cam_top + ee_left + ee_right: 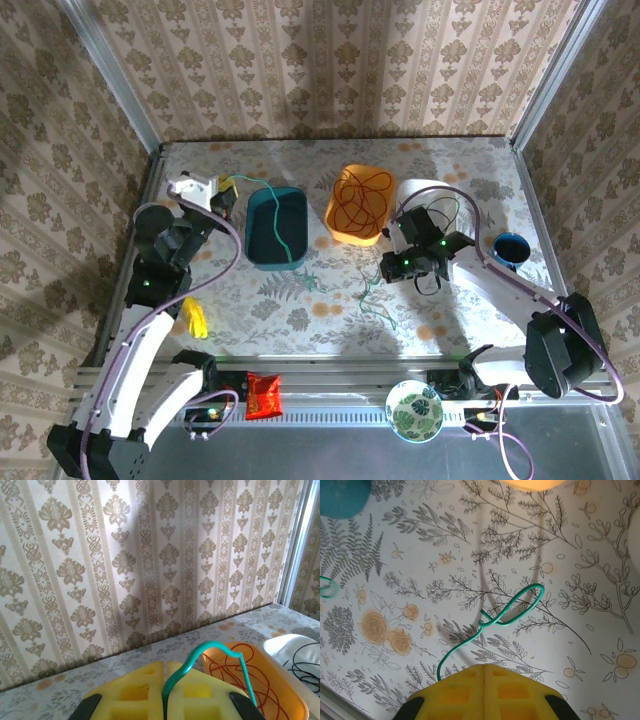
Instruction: Untangle the cables
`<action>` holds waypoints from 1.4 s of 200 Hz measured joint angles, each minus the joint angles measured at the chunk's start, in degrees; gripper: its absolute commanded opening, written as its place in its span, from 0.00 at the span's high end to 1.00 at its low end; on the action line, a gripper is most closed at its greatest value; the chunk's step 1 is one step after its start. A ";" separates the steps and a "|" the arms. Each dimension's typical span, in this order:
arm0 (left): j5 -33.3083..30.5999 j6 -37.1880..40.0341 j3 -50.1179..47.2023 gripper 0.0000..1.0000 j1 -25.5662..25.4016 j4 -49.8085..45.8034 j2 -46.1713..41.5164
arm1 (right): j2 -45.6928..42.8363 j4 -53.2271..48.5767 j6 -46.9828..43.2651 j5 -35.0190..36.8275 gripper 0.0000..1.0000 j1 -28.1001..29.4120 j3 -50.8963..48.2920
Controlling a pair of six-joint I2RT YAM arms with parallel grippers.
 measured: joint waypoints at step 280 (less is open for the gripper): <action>-9.27 -3.48 -14.27 1.00 -13.77 -5.03 2.27 | 38.42 -12.85 -24.37 9.07 0.47 25.38 28.13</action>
